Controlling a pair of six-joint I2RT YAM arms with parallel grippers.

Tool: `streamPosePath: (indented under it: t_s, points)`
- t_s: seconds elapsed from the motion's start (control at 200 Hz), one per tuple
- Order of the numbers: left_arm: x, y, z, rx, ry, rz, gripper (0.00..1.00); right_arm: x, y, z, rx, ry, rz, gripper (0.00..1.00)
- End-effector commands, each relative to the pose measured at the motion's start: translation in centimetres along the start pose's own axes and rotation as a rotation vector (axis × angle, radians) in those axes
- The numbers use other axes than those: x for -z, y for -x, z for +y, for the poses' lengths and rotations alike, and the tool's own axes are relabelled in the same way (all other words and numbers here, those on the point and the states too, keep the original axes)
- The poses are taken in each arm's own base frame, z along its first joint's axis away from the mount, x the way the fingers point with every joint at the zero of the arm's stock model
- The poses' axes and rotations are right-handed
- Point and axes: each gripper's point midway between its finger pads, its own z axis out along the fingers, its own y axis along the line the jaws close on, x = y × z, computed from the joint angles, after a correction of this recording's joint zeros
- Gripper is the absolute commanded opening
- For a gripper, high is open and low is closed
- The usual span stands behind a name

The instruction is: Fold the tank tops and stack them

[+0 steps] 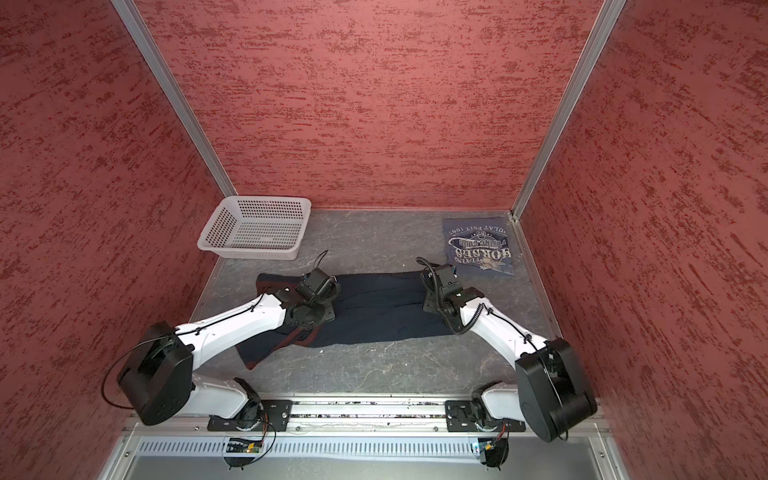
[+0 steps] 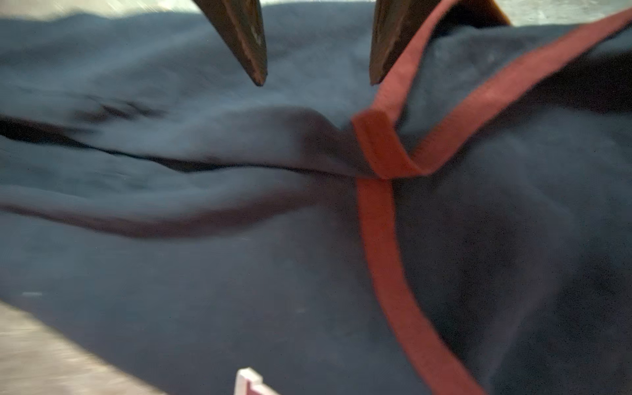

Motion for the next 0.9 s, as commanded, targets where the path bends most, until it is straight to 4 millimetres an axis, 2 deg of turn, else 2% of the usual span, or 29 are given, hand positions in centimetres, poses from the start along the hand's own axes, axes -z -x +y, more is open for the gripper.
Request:
streamPosePath:
  t_s: [0.0, 0.326, 0.481, 0.681, 0.786, 0.892]
  points:
    - [0.0, 1.0, 0.7, 0.015, 0.052, -0.040, 0.51, 0.2, 1.3, 1.4, 0.004, 0.044, -0.037, 0.56]
    - [-2.4, 1.3, 0.8, 0.025, 0.076, -0.008, 0.55, -1.0, 0.9, 0.9, -0.001, 0.021, -0.021, 0.56]
    - [-3.2, 2.1, 0.9, 0.036, 0.065, -0.016, 0.38, -1.2, 0.9, 0.7, 0.007, 0.004, -0.021, 0.56]
    - [-2.0, 4.0, 1.3, 0.076, 0.034, -0.082, 0.11, -2.3, 1.5, -1.1, 0.021, -0.092, -0.037, 0.56]
    - [-1.7, 4.7, 1.8, 0.116, 0.000, -0.092, 0.06, -3.2, 1.6, -2.4, 0.022, -0.146, -0.028, 0.55]
    - [-2.0, 4.7, 2.2, 0.134, -0.023, -0.074, 0.07, -3.5, 2.2, -2.9, 0.017, -0.156, -0.037, 0.55]
